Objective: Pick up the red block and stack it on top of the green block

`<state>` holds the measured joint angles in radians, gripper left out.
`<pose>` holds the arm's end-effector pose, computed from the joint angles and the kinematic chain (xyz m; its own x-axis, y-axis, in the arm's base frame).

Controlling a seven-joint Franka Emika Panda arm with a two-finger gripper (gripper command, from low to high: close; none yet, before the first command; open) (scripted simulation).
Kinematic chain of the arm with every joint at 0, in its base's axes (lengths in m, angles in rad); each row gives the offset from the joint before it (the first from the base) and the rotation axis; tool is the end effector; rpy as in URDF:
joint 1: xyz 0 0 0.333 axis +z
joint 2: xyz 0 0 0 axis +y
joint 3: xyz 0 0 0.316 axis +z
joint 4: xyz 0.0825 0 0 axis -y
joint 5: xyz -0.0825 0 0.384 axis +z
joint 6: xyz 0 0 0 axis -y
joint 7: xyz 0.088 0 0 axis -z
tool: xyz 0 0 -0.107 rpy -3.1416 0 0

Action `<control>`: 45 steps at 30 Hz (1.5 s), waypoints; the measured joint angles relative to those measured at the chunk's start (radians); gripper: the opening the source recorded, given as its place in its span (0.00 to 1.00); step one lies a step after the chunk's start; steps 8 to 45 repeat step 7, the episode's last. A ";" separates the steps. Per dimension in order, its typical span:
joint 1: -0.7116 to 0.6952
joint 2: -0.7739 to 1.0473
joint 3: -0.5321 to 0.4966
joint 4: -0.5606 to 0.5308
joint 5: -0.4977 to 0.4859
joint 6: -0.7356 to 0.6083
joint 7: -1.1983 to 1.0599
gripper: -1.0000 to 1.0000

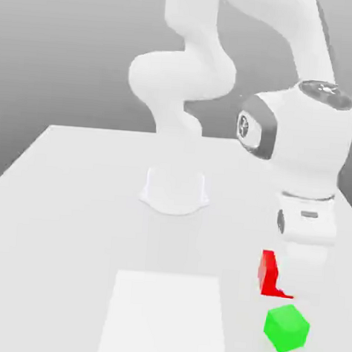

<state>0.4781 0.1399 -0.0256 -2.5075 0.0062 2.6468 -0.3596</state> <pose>0.4215 0.2044 0.2285 0.6917 0.7221 -0.0007 0.7221 -0.6917 0.0004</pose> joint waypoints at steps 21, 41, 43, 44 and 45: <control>-0.003 0.122 0.007 0.013 0.007 0.108 -0.008 1.00; -0.003 0.122 0.007 0.013 0.007 0.108 -0.008 1.00; -0.003 0.122 0.007 0.013 0.007 0.108 -0.008 1.00; -0.003 0.122 0.007 0.013 0.007 0.108 -0.008 1.00; -0.003 0.122 0.007 0.013 0.007 0.108 -0.008 1.00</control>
